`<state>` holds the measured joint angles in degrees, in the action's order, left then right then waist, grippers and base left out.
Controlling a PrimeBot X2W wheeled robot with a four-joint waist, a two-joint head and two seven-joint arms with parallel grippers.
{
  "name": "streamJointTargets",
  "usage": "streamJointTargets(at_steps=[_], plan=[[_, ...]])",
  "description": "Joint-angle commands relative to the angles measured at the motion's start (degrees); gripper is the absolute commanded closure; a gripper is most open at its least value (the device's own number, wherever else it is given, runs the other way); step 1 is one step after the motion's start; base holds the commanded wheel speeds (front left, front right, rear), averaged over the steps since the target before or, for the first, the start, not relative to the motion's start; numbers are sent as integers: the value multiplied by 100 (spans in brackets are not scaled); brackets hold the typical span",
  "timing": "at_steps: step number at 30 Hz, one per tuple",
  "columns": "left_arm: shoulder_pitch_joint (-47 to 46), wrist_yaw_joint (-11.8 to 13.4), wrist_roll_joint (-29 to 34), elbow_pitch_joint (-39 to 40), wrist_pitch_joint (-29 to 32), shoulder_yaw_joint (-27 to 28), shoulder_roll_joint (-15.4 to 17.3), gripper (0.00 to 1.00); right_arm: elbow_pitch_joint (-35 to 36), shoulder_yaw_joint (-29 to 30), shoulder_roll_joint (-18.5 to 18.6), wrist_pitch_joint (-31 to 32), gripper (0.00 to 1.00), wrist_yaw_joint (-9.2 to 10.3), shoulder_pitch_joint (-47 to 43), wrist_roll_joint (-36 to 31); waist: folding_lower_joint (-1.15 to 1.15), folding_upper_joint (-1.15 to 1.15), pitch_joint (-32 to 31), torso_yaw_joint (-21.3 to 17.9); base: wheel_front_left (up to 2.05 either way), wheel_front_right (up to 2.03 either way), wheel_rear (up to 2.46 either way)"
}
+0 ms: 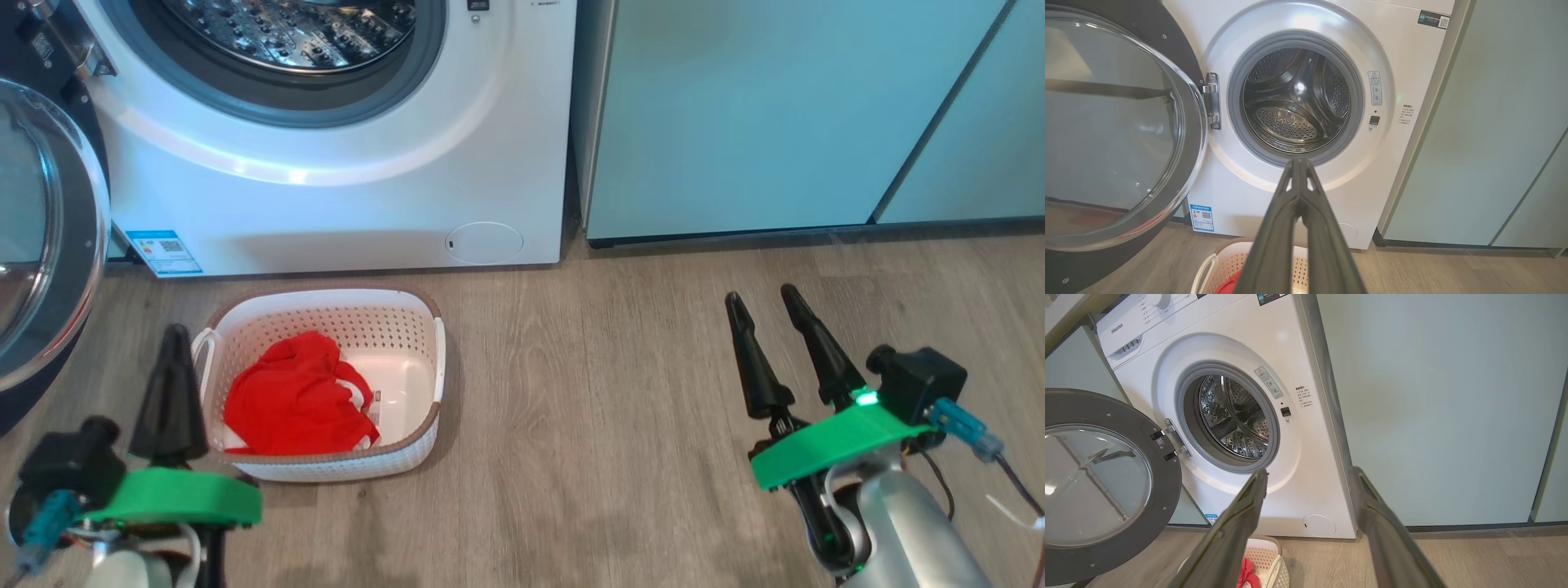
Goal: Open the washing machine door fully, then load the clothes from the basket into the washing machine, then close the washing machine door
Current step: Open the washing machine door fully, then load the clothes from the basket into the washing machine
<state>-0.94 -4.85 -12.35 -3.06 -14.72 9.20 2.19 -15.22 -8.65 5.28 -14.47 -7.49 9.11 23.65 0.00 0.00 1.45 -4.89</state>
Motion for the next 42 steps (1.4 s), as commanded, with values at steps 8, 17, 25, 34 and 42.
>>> streamJointTargets(at_steps=[8, 17, 25, 34, 42], plan=[[96, 170, -44, 296, -28, -132, 70, 100, 228, -6, -121, -52, 0, 0, -36, -85, 0, 0, 30, -49, 0, 0, 0], [144, 172, 25, 273, -28, -264, 69, 0, 182, 16, -172, -52, 0, 0, -40, -115, 0, 0, 30, -19, 0, 0, 0], [118, 124, -19, 234, -28, -299, 69, 0, 145, 1, -190, -52, 0, 0, -27, -134, 0, 0, 43, -9, 0, 0, 0], [137, 132, 99, 136, -28, -359, 69, 0, 113, -21, -198, -52, 0, 0, -5, -141, 0, 0, 34, -35, 0, 0, 0], [127, 176, 118, 111, -28, -372, 69, 0, 87, -57, -193, -52, 0, 0, -9, -139, 0, 0, 20, -50, 0, 0, 0]])
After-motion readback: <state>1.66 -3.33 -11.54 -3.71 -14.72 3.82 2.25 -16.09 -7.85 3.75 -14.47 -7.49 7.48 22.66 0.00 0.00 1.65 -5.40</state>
